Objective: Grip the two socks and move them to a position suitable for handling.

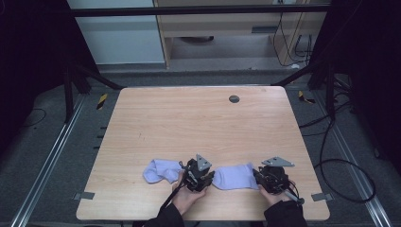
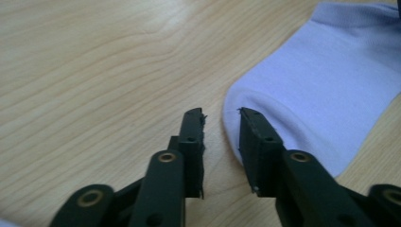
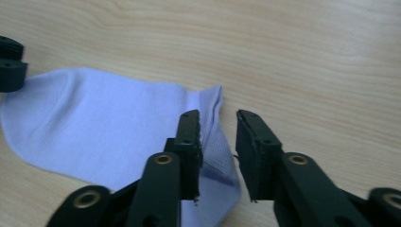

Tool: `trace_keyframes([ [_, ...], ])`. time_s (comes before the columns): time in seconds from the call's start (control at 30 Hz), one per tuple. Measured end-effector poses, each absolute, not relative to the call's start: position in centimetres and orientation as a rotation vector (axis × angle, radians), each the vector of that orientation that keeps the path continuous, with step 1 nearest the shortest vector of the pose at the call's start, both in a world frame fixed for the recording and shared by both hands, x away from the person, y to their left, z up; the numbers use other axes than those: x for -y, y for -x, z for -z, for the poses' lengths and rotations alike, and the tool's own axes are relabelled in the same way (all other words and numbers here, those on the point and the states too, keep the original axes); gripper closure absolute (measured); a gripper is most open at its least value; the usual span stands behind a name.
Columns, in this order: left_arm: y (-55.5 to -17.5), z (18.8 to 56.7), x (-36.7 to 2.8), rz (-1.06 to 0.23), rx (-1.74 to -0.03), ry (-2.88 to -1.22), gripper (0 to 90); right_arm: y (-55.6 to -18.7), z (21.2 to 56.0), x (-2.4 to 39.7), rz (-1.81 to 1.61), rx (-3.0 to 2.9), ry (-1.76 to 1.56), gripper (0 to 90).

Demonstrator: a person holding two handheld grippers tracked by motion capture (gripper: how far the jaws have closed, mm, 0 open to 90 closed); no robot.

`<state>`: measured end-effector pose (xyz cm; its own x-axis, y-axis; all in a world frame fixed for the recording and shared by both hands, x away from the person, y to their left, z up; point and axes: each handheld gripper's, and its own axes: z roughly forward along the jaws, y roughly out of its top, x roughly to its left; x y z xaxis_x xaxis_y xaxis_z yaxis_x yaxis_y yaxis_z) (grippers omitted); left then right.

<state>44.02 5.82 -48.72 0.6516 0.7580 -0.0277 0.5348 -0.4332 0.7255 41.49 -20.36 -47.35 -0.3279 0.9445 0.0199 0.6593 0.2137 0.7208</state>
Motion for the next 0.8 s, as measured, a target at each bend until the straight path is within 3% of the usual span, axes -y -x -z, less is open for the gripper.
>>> trace_keyframes([
  [0.3, -44.7, 46.0, -9.7, -0.378, -1.027, -2.056, 49.6, -41.5, 46.5, 20.4, -1.028, -2.038, -1.376, 58.3],
  [0.8, -44.5, 43.2, -17.9, -0.475, -1.111, -1.964, 40.3, -42.3, 44.9, 18.5, -1.164, -2.097, -1.282, 47.3],
])
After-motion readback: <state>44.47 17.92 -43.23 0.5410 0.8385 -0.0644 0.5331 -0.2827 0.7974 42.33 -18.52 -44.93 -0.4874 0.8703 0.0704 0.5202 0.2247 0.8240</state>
